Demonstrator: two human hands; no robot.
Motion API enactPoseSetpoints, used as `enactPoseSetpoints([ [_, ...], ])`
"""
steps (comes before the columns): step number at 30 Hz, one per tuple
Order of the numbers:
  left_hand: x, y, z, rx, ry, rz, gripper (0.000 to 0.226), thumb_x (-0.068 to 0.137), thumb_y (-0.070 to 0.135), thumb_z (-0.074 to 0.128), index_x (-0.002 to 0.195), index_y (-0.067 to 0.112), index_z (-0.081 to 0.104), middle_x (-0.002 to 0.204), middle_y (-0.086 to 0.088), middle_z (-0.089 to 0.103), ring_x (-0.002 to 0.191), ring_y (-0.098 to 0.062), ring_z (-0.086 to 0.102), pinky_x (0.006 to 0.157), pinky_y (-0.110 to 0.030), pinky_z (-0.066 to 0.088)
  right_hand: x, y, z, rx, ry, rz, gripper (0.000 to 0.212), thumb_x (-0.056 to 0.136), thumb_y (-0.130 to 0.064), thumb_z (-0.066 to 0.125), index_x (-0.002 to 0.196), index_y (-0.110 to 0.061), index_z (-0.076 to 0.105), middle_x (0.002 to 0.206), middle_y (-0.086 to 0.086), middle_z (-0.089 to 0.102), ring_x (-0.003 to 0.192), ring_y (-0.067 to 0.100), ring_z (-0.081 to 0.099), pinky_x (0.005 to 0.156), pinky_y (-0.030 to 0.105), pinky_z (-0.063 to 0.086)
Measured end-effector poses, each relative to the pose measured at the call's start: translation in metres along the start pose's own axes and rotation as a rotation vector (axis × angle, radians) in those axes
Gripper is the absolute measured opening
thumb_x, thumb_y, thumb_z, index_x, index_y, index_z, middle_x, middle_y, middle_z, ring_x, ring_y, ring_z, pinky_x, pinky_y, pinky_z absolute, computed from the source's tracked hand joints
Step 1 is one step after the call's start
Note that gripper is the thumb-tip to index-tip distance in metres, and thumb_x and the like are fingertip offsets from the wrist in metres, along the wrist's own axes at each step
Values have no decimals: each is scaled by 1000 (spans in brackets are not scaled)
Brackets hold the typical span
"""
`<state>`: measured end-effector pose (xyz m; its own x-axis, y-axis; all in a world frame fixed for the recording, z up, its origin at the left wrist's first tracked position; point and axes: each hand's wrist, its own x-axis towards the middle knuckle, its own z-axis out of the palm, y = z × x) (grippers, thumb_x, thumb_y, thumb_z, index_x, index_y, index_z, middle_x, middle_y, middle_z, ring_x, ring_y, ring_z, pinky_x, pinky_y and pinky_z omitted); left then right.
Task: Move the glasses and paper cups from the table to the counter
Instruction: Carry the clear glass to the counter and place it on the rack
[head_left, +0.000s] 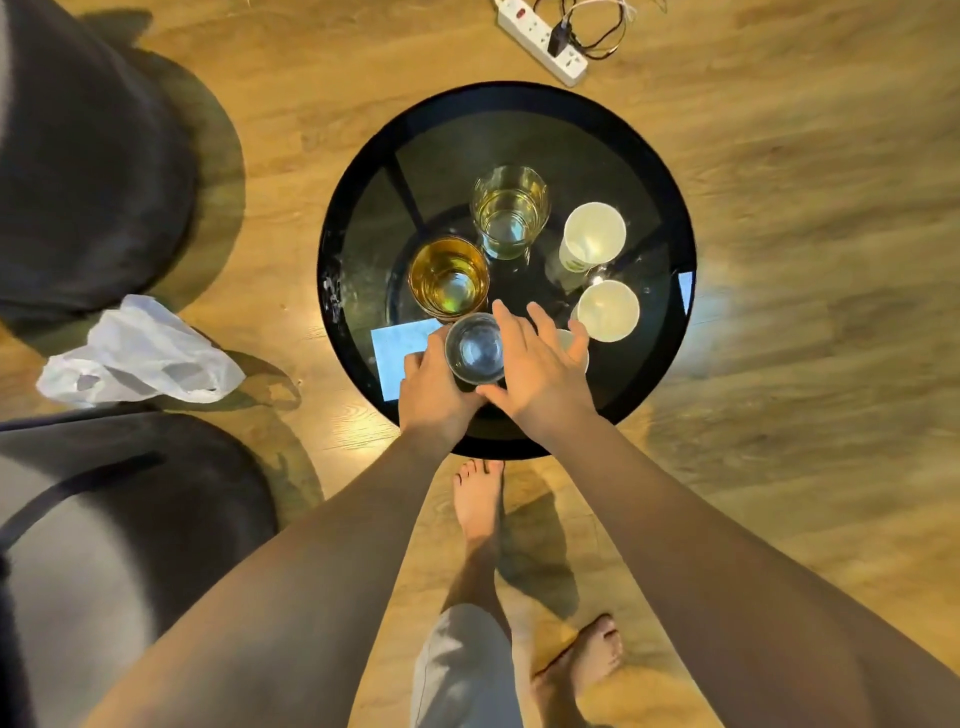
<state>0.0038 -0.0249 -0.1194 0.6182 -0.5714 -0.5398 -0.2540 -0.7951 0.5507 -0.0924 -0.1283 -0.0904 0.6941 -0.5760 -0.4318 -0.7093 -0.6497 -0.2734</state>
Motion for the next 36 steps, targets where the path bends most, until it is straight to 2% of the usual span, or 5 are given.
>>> enactPoseSetpoints([
  [7,-15,2,-24,-34,-26,60,70,73,48,73,137,43,43,119,15,62,119,-14,46,92,-33,22,-11,-6,-29,136,26,-57,87,80,-49,77,150,-26,30,146,-2,48,145,22,27,116,57,7],
  [14,-44,74,-98,-335,-32,309,72,71,44,87,132,46,49,130,18,61,123,-9,59,102,-47,51,-41,-24,-149,457,55,-118,88,75,-42,82,144,-27,28,141,0,45,129,18,32,104,39,32],
  [18,-57,165,-152,-428,13,497,77,71,43,88,138,40,49,134,9,59,126,-14,57,104,-50,49,-65,-30,-262,561,207,-111,84,72,-44,80,136,-39,27,123,-16,43,105,3,31,96,38,34],
  [30,-179,499,-307,-564,13,1170,108,67,42,89,147,55,19,132,18,57,117,3,60,92,-15,51,-200,-35,-588,761,903,-160,81,82,-36,80,148,-18,38,142,0,48,128,10,49,110,31,43],
  [36,-244,580,-328,-537,-146,1375,115,69,30,90,155,22,15,134,-1,60,114,-7,66,85,-26,59,-259,-16,-651,802,1107,-161,83,87,-49,70,151,-16,29,134,9,50,102,1,58,76,0,43],
])
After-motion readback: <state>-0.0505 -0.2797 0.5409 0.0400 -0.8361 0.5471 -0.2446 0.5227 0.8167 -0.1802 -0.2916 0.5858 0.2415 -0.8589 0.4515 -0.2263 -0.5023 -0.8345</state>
